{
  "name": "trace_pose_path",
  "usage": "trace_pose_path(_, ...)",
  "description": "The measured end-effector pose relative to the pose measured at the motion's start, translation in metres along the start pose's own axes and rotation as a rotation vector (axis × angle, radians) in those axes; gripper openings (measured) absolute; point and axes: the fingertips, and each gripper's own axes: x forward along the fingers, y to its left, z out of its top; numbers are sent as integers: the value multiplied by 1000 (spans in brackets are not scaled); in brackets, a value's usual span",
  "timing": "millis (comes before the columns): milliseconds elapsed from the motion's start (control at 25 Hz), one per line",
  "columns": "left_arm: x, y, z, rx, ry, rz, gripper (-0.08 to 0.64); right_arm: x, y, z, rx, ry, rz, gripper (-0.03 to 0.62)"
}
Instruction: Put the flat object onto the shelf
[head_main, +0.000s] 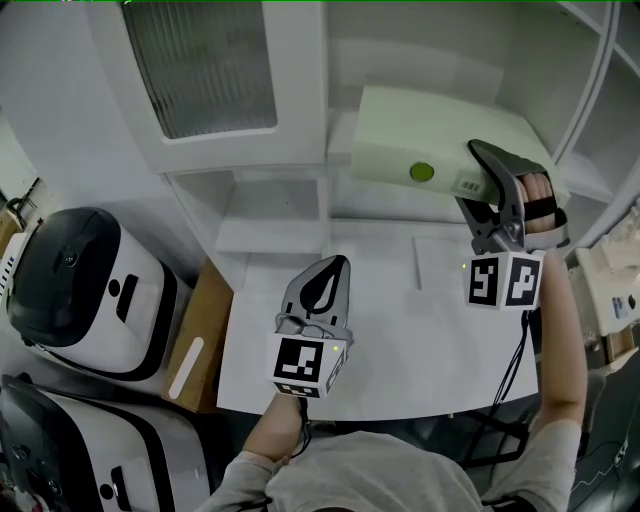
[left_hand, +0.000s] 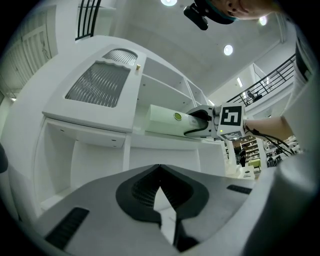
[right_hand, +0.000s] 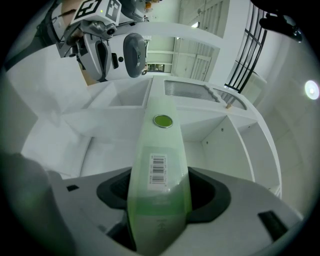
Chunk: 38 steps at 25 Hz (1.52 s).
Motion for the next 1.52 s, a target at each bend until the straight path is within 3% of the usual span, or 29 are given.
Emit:
trace_pose_path(640, 3, 21, -6, -14, 9, 23, 14, 29, 4, -9, 2, 34, -9, 305)
trace_pose_path(1160, 8, 9, -4, -5, 4, 10, 14, -5, -3, -11, 32, 7, -31, 314)
trace_pose_path(1520, 9, 3, -3, 1, 5, -3, 14, 2, 2, -32, 34, 77, -24, 284)
